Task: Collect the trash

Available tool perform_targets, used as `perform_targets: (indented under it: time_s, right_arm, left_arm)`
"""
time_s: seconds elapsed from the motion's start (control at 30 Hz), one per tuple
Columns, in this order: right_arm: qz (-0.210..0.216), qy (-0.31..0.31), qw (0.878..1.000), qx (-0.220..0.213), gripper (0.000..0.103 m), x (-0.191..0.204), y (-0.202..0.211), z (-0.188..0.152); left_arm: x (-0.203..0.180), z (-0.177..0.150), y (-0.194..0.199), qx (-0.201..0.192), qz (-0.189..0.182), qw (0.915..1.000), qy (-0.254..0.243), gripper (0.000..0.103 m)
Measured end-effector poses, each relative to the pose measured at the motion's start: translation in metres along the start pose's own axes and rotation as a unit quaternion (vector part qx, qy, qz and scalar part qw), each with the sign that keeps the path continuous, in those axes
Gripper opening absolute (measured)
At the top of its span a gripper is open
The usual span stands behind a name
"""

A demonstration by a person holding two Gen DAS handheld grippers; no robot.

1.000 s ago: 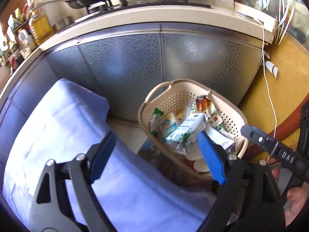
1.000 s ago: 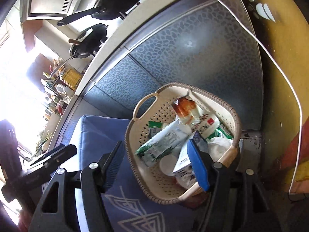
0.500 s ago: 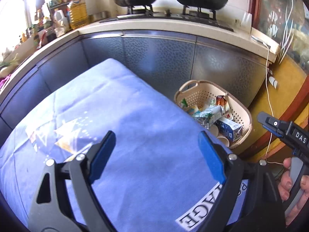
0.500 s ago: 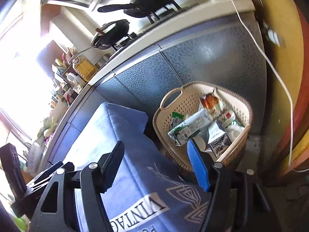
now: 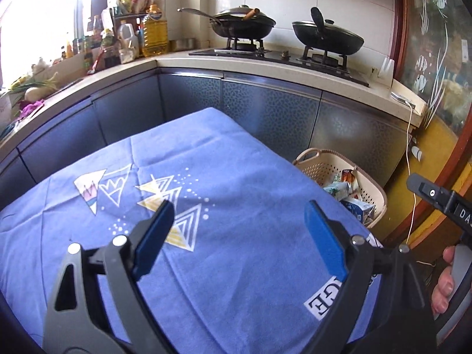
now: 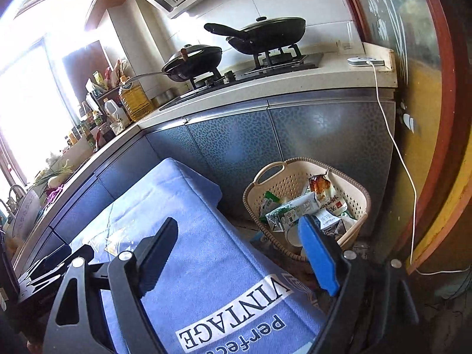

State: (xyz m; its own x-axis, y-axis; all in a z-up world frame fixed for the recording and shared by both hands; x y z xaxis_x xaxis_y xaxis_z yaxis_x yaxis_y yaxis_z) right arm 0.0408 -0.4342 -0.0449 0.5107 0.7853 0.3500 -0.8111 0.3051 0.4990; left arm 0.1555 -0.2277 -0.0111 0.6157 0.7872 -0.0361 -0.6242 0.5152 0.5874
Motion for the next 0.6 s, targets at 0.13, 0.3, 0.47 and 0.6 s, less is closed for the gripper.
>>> perform_targets:
  time_s: [0.13, 0.3, 0.47, 0.6]
  right_arm:
    - [0.0, -0.013, 1.0, 0.005, 0.083, -0.007, 0.007, -0.004]
    - [0.001, -0.032, 0.999, 0.013, 0.083, -0.026, 0.007, -0.002]
    - [0.008, -0.059, 0.998, 0.023, 0.083, -0.053, 0.001, 0.002]
    - [0.012, -0.076, 0.997, 0.033, 0.083, -0.075, -0.006, 0.002]
  left_arm:
    - [-0.02, -0.002, 0.001, 0.006, -0.013, 0.9997, -0.021, 0.09]
    - [-0.059, 0.001, -0.009, 0.024, -0.023, 0.997, -0.069, 0.097]
    - [-0.095, 0.009, -0.024, 0.035, -0.026, 0.9934, -0.106, 0.097]
    - [-0.119, 0.015, -0.039, 0.044, -0.027, 0.9904, -0.128, 0.097]
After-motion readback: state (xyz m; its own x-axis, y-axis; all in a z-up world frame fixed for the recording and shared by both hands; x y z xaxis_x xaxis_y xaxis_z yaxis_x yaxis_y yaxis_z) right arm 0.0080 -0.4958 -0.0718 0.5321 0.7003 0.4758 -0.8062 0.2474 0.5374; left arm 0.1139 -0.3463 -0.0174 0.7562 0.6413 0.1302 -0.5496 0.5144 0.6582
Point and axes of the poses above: each gripper's, at about its wrist camera, not at the fingertips, and y roughly against the way its jaws point, x to its left, z to its top, the point moved 3 cm from there along -y, roughly the way its jaws point, and after that the axes turned 1 degree about -x, right-handed, at the moved point
